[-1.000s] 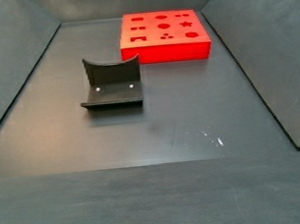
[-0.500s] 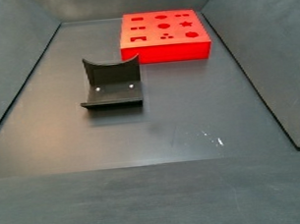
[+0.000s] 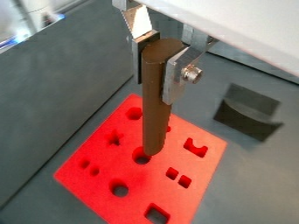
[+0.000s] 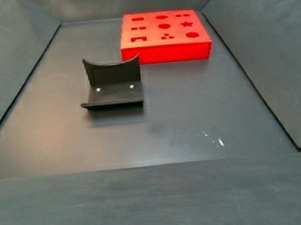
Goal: Insert the oval object.
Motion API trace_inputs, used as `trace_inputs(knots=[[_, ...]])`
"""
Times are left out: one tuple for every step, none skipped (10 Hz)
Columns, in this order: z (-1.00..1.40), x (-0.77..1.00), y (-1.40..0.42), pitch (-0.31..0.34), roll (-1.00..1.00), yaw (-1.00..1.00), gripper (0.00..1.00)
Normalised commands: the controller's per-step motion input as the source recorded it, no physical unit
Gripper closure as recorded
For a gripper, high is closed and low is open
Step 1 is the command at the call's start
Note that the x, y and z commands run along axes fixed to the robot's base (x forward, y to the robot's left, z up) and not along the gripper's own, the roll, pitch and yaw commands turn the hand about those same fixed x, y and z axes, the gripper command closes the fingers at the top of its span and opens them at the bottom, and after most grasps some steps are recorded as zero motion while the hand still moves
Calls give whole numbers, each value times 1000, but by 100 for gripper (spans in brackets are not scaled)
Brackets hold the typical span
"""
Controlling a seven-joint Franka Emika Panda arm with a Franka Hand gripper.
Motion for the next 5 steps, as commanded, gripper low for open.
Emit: trace_inputs(knots=[[0, -23, 0, 0, 49, -1000, 100], [0, 0, 0, 0, 0, -1000, 100], [0, 0, 0, -20, 0, -1000, 100], [0, 0, 0, -59, -3, -1000, 100], [0, 0, 0, -41, 0, -1000, 100]])
